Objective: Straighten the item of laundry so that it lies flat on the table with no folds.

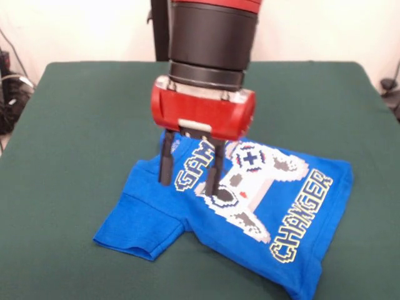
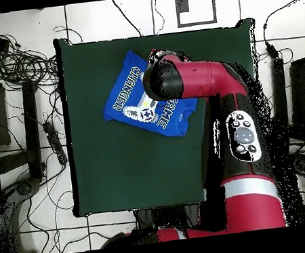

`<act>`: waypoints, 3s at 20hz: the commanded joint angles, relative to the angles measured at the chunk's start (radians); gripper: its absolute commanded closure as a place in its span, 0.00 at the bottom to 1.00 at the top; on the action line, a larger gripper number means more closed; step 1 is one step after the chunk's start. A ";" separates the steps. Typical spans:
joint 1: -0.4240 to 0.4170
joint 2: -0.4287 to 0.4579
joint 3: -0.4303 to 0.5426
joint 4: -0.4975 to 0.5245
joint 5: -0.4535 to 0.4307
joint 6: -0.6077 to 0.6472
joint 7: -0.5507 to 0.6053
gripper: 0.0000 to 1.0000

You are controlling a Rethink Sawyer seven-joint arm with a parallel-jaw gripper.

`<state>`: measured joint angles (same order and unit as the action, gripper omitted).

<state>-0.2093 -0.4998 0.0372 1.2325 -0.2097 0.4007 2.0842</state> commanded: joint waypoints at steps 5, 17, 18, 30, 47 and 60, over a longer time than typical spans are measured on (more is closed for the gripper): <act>-0.094 -0.076 0.224 0.329 -0.071 0.100 -0.194 0.00; -0.166 0.001 0.332 0.336 -0.191 0.004 -0.145 0.00; -0.173 0.008 0.343 0.336 -0.200 -0.002 -0.147 0.00; -0.136 -0.009 0.319 0.361 -0.213 0.020 -0.040 0.00; -0.098 0.027 0.270 0.378 -0.217 -0.061 0.042 0.00; -0.107 0.049 0.260 0.408 -0.236 -0.169 0.048 0.00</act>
<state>-0.3454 -0.5577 0.2560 1.5260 -0.3975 0.3046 2.0840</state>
